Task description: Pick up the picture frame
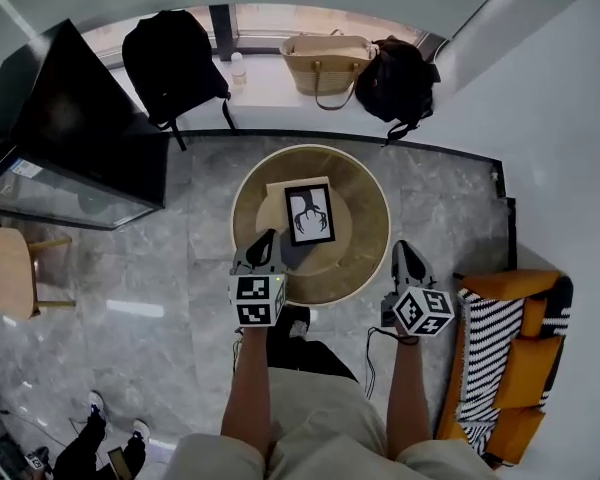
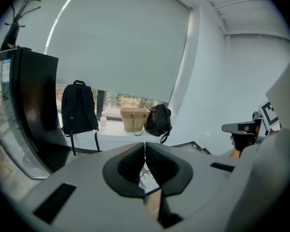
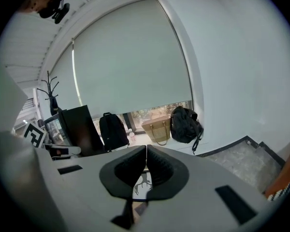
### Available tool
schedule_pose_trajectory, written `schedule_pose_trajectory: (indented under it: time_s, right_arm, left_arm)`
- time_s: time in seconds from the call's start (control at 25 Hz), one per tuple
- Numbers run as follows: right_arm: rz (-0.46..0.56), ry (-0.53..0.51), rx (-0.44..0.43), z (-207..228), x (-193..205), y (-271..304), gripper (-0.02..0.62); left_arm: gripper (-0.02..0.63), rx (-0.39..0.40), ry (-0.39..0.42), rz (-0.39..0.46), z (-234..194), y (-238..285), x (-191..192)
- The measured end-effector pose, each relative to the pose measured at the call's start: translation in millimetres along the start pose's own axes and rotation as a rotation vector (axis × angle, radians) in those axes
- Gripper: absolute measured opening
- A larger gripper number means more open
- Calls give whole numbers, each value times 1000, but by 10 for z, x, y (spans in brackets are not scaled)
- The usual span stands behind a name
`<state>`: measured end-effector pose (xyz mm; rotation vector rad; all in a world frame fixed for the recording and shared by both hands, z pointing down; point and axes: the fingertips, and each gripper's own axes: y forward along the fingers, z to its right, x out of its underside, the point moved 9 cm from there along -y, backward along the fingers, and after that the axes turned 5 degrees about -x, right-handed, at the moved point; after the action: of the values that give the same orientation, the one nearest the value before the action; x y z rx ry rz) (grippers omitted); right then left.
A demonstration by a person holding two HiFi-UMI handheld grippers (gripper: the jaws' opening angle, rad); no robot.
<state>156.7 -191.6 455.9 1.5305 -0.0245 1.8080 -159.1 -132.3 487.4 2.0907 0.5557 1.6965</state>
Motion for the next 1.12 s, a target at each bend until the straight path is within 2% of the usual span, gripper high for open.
schedule_pose_trajectory:
  time_s: [0.12, 0.28, 0.48, 0.76, 0.92, 1.12]
  right_arm:
    - [-50, 4, -69, -39, 126, 310, 34]
    - [-117, 25, -103, 95, 396, 617, 34]
    - [-162, 88, -122, 390, 804, 903, 34]
    - [-237, 66, -166, 704, 1457, 1408, 34]
    - [-273, 49, -189, 893, 1764, 1635, 34]
    - [-338, 51, -259, 1069, 2120, 1893, 34]
  left_arm:
    - [22, 16, 19, -31, -134, 208, 80]
    - [21, 54, 42, -109, -164, 498, 368]
    - [22, 138, 173, -202, -49, 853, 805]
    - [21, 145, 179, -223, -85, 1421, 1262]
    - [22, 180, 215, -245, -20, 1772, 1481]
    - [21, 188, 220, -261, -11, 2091, 1756]
